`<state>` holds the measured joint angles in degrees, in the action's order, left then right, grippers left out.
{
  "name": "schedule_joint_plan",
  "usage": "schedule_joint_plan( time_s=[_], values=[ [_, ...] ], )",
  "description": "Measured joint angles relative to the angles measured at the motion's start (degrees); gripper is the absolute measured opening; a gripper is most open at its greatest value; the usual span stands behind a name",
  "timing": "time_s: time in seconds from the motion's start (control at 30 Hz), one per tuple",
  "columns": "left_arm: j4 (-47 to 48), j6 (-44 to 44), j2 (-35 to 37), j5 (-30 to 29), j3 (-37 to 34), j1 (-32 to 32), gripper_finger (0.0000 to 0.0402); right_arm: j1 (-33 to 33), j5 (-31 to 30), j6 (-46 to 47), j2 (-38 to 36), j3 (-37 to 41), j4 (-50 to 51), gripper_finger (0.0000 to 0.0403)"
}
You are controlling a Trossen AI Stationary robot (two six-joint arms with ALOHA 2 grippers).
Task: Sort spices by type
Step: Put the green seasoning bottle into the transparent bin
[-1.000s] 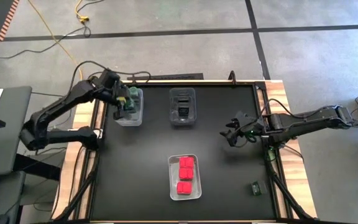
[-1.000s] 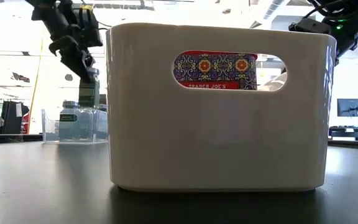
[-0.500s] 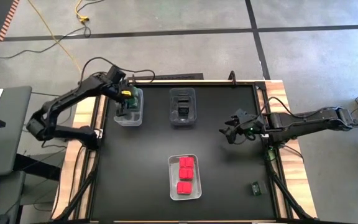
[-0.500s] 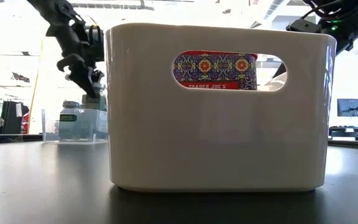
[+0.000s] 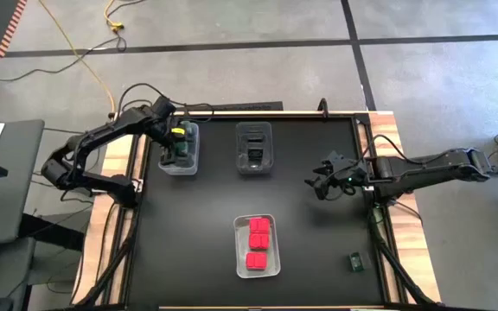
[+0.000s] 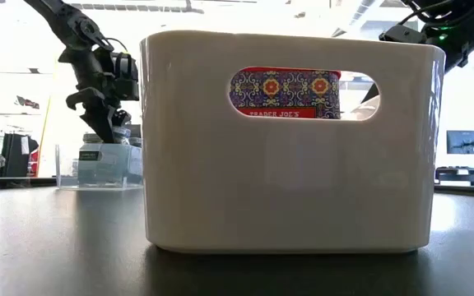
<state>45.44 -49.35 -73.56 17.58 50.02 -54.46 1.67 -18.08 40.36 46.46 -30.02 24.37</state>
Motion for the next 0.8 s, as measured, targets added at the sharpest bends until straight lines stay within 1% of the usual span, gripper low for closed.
schedule_joint_plan(
  time_s=[0.27,0.47,0.6,0.8],
  values=[
    [-5.3,0.4,0.0,0.0,-0.4,0.0,0.0200,0.0,0.0,-0.4,0.0,0.0,0.0,0.0313],
    [-5.6,0.5,0.0,0.0,-0.5,0.0,0.0199,0.0,0.0,-0.5,0.0,0.0,0.0,0.0313],
    [-5.7,0.4,0.1,-0.1,-1.8,0.0,0.0200,0.0,0.0,-0.5,0.0,0.0,0.0,0.0313],
    [-9.1,1.1,0.0,-1.1,-3.3,0.0,0.0201,0.0,0.0,-0.5,0.0,0.0,0.0,0.0313]
  ],
)
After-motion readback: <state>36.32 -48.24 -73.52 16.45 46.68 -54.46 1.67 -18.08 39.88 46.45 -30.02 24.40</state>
